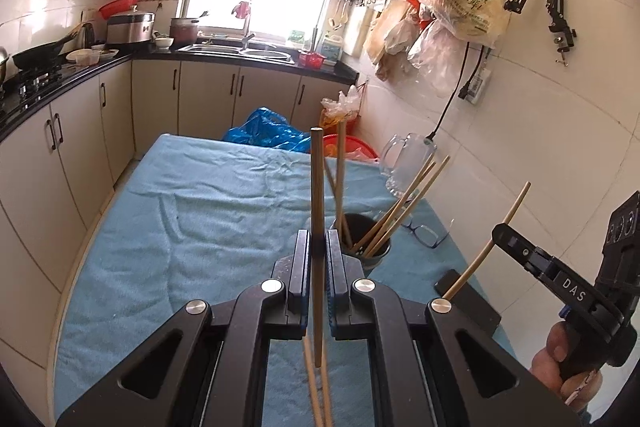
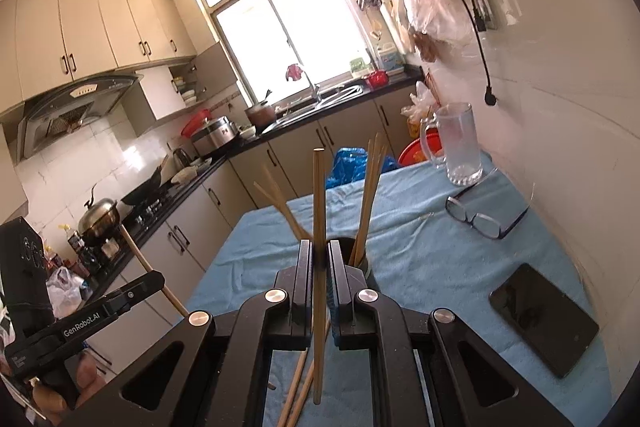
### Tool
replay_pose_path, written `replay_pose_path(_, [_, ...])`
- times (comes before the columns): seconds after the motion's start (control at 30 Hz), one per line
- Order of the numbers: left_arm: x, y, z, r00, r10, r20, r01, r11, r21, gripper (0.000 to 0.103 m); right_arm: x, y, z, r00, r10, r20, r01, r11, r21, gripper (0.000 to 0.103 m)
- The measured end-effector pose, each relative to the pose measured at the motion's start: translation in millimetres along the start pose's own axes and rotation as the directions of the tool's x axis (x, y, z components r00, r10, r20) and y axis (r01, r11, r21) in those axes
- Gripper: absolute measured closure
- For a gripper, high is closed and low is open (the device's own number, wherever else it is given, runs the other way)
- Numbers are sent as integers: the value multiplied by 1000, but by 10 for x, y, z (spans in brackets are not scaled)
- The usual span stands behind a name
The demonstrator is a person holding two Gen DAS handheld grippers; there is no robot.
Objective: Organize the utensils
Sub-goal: 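Lower the left tool's chopstick into the cup while the right tool lowers its own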
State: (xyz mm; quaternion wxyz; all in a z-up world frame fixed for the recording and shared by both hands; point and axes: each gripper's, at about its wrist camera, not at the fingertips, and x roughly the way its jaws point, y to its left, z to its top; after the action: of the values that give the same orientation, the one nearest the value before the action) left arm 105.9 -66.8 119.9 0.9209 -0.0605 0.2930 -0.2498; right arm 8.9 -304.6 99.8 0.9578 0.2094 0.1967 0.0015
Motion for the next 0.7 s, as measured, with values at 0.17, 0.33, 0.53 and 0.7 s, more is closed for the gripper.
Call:
replay_pose_path(0.17, [20, -87, 145, 1000, -11, 12, 11, 1000, 11, 97, -49, -48, 133, 999, -4, 33, 4, 1000, 12, 96])
replay_pose_path(0.33, [37, -172, 299, 999, -29, 25, 29, 999, 22, 97, -83, -54, 287, 998, -9, 66, 8, 1000, 20, 96])
replay_pose_path(0.53, [71, -294, 522, 998, -44, 50, 42, 998, 37, 97, -74, -34, 466, 994, -17, 105, 15, 1000, 24, 96])
replay_pose_path(0.7, [128, -387, 743, 995, -51, 83, 48, 998, 43, 97, 2, -32, 647, 990, -37, 138, 33, 999, 33, 96])
